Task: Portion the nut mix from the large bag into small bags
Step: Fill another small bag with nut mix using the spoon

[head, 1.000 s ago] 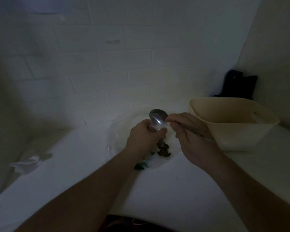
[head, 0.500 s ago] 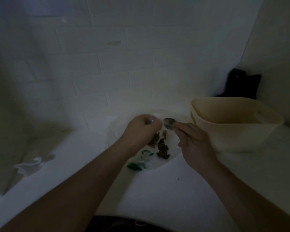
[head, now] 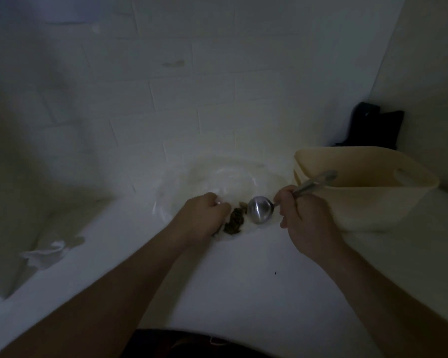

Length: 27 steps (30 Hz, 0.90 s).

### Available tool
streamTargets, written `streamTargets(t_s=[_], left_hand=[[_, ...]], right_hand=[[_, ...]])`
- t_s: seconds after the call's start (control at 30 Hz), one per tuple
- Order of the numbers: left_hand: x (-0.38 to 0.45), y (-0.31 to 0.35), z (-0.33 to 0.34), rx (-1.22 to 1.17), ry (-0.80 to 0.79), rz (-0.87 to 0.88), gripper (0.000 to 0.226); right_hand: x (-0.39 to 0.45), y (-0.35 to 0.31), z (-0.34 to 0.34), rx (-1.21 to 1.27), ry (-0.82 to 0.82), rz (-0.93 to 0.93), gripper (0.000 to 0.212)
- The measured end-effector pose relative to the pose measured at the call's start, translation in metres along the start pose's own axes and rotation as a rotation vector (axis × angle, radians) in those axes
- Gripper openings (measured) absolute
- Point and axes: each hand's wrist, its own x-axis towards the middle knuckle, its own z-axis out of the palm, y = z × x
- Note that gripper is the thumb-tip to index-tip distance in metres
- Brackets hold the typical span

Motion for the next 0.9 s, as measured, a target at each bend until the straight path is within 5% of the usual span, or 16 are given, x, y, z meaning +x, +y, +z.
streamTargets(t_s=[0.33,0.73,0.9], left_hand=[[-0.005,-0.018,0.012,0.183,-0.098,0.136,0.044],[0.005,-0.021,-0.002,0.092,0.11,0.201,0.055],[0.016,-0.003,-0.02,0.233,0.133,0.38,0.044]], right_hand=[[0.004,-0.002,0.019,-0.101,-0.03,-0.11,0.028],[-0.001,-0.021,0.009,-0.093,-0.124,0.028,0.037],[0.004,-0.025,0.004,-0.128,-0.071,0.044,0.04]])
